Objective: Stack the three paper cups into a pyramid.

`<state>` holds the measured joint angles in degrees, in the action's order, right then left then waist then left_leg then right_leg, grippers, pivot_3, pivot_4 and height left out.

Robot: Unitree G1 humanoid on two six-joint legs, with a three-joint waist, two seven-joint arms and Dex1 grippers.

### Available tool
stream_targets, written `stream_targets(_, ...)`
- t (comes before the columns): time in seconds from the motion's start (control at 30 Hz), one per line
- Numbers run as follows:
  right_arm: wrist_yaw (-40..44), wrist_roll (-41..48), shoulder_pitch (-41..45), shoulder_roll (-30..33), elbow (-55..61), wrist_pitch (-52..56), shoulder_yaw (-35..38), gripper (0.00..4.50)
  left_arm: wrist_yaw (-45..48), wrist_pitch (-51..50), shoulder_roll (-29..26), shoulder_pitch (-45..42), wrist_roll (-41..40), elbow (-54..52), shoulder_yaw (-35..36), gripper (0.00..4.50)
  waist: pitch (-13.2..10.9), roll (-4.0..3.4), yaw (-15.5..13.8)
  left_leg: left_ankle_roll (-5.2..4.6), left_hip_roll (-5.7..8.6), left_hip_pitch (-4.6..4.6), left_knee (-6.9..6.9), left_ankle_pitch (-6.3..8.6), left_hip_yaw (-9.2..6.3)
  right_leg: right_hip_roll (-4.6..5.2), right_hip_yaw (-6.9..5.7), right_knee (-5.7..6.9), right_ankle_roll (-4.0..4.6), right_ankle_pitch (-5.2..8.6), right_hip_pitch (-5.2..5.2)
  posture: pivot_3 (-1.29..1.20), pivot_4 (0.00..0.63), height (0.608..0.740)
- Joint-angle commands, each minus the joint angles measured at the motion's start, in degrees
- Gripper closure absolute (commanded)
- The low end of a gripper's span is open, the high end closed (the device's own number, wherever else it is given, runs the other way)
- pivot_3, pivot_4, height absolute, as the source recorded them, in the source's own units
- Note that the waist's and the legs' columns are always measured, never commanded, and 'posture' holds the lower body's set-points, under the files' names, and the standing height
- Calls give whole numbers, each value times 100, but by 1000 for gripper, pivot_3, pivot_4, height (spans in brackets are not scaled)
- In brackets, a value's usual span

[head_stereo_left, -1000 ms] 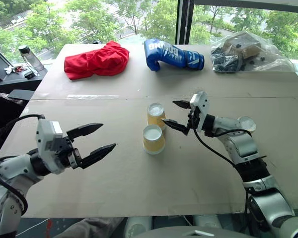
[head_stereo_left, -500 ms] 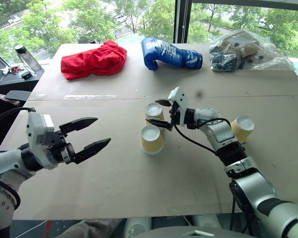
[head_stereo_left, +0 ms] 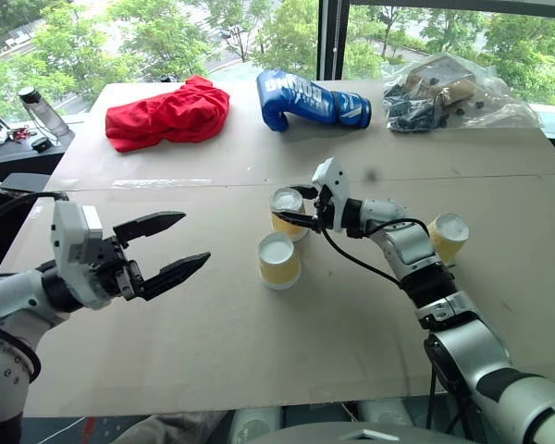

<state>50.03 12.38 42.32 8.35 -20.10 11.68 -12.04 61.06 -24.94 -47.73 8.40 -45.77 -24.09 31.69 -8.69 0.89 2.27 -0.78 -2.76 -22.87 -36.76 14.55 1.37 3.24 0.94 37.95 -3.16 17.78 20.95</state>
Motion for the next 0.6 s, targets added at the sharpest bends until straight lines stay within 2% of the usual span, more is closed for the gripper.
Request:
stream_targets(0.03,145,302,-322,418,970,313,325,2297,126,-67,-136,-132,-199,-200,-31,0,0,0,-19,0,1,-2,0,0,-1,2,-2,0,0,0,0,0,150,740)
stream_targets(0.17,384,531,-959,1073,2009,738,412,2297,538,-181,-364,-201,-295,-280,-223,0,0,0,-20,-1,4,-5,0,0,1,11,-2,-4,0,0,0,0,150,740)
stream_targets(0.33,738,941,-1791,1792,3159,1329,386,2297,1073,-119,-677,-577,-192,102,-465,0,-3,-4,-7,-2,3,-1,4,1,2,-2,1,-2,0,0,1,0,150,740)
stream_targets(0.43,837,1107,-2091,1907,3497,1434,305,2297,1304,-75,-748,-797,-118,271,-654,0,-3,-4,4,-2,3,0,4,1,1,-15,3,0,0,1,4,0,150,740)
stream_targets(0.6,780,981,-2202,1723,3515,1183,61,2297,1515,-46,-760,-1085,-43,417,-875,0,-4,-3,-8,-3,8,0,2,1,4,-24,8,2,0,0,8,0,150,740)
